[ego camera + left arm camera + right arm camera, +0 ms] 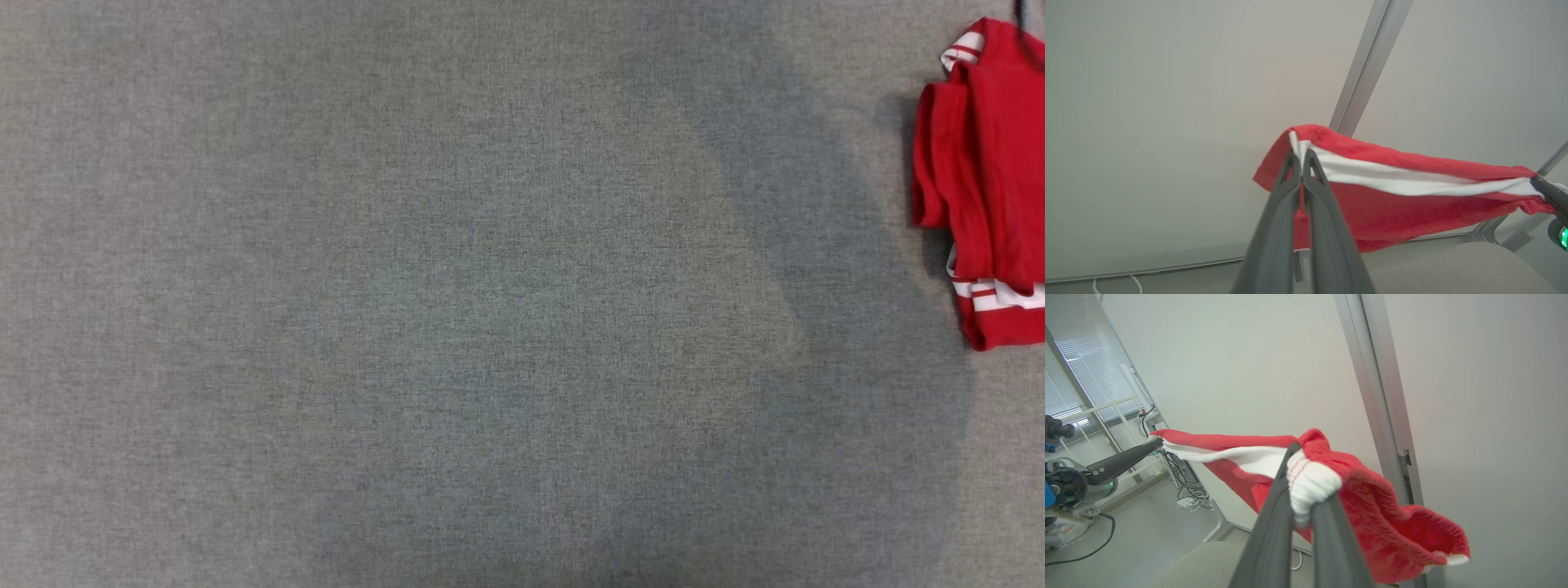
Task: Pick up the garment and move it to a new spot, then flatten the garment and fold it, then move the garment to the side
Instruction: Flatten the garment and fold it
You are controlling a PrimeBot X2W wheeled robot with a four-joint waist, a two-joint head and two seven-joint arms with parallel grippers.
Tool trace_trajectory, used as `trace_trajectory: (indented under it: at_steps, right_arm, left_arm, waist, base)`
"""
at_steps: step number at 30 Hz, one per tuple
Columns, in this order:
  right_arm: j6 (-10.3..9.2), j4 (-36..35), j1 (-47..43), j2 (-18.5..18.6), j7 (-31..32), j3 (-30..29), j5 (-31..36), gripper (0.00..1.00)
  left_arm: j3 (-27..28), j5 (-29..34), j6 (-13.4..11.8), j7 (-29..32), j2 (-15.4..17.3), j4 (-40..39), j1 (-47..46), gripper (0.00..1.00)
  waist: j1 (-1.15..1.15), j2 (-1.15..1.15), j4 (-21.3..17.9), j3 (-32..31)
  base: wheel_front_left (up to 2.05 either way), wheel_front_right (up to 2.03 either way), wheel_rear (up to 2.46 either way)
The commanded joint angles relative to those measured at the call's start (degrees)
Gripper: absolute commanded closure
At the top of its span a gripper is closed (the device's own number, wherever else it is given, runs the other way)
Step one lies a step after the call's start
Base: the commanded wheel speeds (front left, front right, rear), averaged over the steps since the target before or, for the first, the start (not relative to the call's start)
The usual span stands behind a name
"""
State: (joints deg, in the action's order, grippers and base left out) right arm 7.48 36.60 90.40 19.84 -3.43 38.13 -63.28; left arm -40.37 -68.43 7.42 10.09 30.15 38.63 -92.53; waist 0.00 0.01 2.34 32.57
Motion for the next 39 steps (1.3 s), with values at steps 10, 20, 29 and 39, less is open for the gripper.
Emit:
trace_trajectory:
  at_steps: [10, 20, 29, 39]
  right_arm:
    - [0.03, -2.5, -22.4, 2.6, 11.5, 15.3, -10.2, 1.00]
    - [0.04, -9.3, -42.7, 7.3, 18.3, 24.0, -18.6, 1.00]
    - [0.02, -21.5, -57.5, 17.6, 23.6, 27.5, -24.5, 1.00]
    - [0.03, -33.1, -61.7, 24.0, 24.6, 25.7, -32.4, 1.00]
  left_arm:
    - [-12.9, -9.6, 0.1, 6.3, 8.5, -12.4, 24.6, 1.00]
    - [-19.9, -20.5, 0.1, 12.6, 19.4, -22.2, 45.8, 1.00]
    - [-22.6, -29.9, 0.0, 19.2, 30.1, -32.5, 57.3, 1.00]
    - [-21.4, -33.3, -4.2, 20.7, 34.7, -41.8, 57.2, 1.00]
  waist:
    - [0.00, -0.01, -0.5, -7.2]
    - [0.00, -0.01, -2.3, -22.8]
    - [0.00, -0.01, -2.8, -31.1]
    - [0.00, -0.01, -4.1, -31.1]
  base:
    - [0.00, 0.00, 0.00]
    - [0.00, 0.00, 0.00]
    - [0.00, 0.00, 0.00]
    - [0.00, 0.00, 0.00]
